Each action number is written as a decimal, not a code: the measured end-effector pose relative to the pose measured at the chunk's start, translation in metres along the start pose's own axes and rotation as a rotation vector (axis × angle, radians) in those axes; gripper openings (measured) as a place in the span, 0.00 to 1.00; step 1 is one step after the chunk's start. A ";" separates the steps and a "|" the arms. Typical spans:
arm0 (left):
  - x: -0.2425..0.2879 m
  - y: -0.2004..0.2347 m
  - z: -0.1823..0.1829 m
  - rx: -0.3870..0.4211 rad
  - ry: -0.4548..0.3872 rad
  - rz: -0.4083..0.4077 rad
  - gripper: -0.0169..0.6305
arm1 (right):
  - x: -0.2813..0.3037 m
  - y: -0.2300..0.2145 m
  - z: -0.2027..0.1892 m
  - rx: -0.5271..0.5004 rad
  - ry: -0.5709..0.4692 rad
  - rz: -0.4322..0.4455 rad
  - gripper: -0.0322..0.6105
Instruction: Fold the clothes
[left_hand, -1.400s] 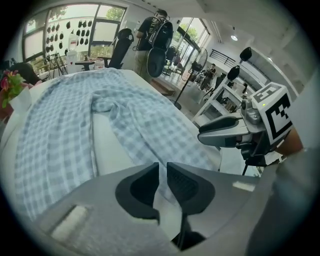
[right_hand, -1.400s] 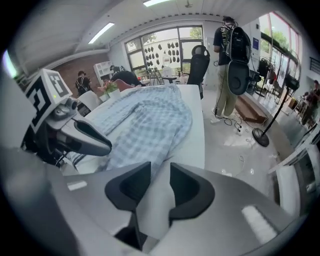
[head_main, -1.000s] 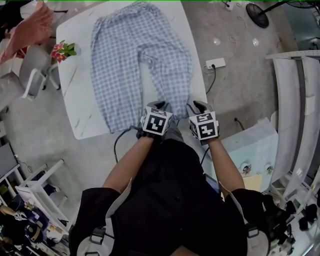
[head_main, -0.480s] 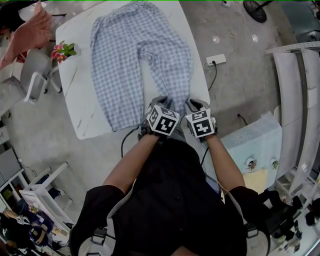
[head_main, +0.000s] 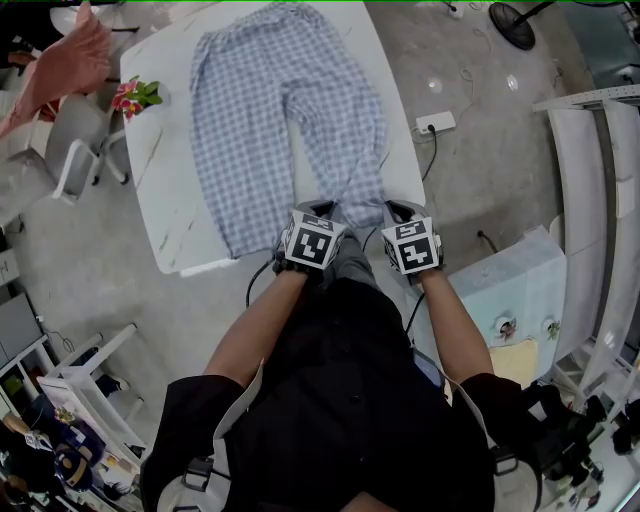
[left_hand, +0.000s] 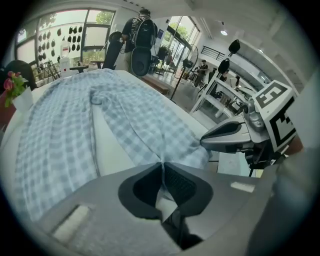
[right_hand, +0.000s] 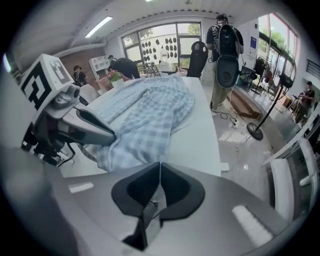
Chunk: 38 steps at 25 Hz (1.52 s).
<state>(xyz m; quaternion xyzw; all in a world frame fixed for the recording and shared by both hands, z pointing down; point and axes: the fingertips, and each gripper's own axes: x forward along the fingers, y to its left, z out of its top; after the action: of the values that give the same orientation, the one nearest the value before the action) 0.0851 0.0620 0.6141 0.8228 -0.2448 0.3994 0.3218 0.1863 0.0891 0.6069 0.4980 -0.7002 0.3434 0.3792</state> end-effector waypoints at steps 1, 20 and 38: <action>-0.004 0.000 0.000 -0.006 -0.006 -0.003 0.07 | -0.001 -0.003 -0.002 -0.004 0.001 -0.010 0.07; -0.043 0.018 -0.035 -0.114 -0.059 -0.012 0.04 | -0.029 -0.016 -0.019 0.013 -0.017 -0.151 0.07; -0.021 -0.022 -0.050 -0.087 -0.061 0.080 0.12 | -0.031 -0.014 -0.030 -0.016 -0.023 -0.048 0.07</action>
<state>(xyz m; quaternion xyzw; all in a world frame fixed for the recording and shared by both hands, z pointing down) 0.0630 0.1164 0.6133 0.8095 -0.3042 0.3755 0.3334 0.2116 0.1247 0.5961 0.5156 -0.6951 0.3226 0.3833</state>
